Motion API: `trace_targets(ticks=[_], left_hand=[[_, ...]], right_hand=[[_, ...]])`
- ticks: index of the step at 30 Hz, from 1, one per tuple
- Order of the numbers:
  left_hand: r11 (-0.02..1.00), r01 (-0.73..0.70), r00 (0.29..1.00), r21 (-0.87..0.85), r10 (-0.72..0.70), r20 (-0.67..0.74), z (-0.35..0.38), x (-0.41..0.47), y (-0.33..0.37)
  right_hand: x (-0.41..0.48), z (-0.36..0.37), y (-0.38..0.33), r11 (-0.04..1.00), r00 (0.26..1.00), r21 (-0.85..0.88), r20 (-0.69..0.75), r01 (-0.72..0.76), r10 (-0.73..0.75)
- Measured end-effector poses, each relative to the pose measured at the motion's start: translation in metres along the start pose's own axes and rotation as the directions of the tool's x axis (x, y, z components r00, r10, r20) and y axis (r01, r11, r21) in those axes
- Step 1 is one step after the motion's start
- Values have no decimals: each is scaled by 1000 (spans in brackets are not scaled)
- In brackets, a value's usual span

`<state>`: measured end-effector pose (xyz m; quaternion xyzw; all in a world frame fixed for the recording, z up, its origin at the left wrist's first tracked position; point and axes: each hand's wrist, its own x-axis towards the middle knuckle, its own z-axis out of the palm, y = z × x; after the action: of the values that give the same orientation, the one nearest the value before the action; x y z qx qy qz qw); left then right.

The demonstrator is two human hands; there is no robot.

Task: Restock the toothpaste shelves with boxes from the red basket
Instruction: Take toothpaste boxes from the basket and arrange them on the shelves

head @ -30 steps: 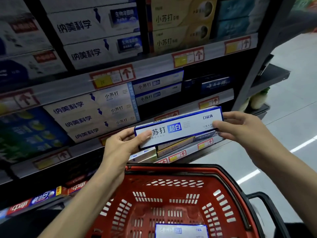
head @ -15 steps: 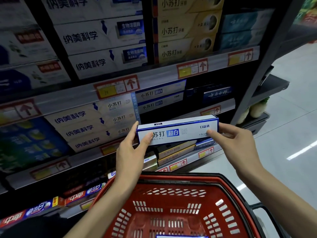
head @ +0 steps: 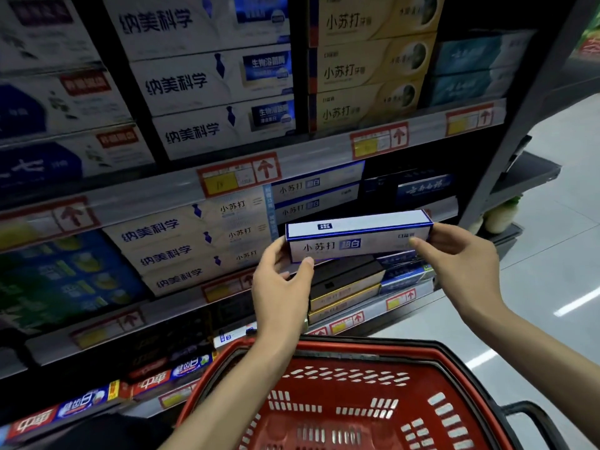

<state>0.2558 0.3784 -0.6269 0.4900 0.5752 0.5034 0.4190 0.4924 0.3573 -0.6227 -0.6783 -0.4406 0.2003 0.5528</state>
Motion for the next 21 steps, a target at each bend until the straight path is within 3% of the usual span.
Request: trace_targets(ticks=[11, 21], left_hand=[[1000, 18, 992, 13, -20, 127, 33, 25, 4], [992, 106, 991, 69, -111, 73, 49, 45, -9]], right_hand=[[68, 19, 23, 988, 968, 101, 234, -117, 91], [94, 49, 25, 979, 901, 23, 396, -200, 175]])
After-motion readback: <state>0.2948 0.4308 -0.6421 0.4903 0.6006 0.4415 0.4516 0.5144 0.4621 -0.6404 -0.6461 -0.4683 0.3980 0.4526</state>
